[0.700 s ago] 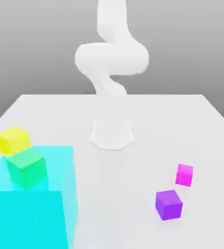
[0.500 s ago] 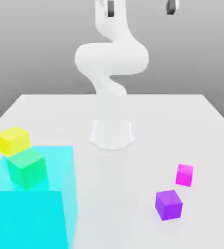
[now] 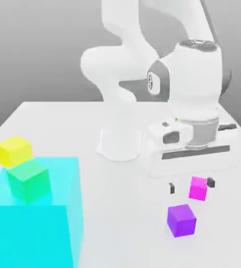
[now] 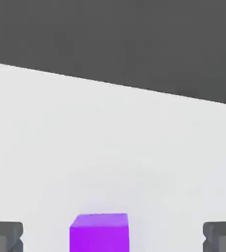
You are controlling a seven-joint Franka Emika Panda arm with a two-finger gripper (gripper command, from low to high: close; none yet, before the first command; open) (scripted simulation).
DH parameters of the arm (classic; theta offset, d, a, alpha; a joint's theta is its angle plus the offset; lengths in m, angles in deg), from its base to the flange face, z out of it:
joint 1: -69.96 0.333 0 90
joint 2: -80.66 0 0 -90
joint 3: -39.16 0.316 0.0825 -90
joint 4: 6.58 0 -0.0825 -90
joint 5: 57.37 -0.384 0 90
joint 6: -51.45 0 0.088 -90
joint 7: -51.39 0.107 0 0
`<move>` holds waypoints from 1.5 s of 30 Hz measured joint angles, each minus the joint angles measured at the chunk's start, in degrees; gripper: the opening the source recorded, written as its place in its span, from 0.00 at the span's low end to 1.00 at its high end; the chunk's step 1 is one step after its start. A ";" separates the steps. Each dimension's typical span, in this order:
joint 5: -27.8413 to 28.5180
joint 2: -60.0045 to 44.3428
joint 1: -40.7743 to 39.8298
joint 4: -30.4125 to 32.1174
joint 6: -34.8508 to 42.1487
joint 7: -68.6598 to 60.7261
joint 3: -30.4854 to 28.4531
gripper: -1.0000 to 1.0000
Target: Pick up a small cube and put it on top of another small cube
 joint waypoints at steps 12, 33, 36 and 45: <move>6.37 -14.32 4.33 -1.21 -11.06 5.15 -5.23 0.00; 4.37 14.82 -14.51 -15.55 28.36 -18.36 -14.34 0.00; 5.22 18.57 -18.82 -19.02 35.80 -22.14 -18.49 0.00; 2.89 17.94 -24.29 -15.90 35.39 -26.61 -25.64 1.00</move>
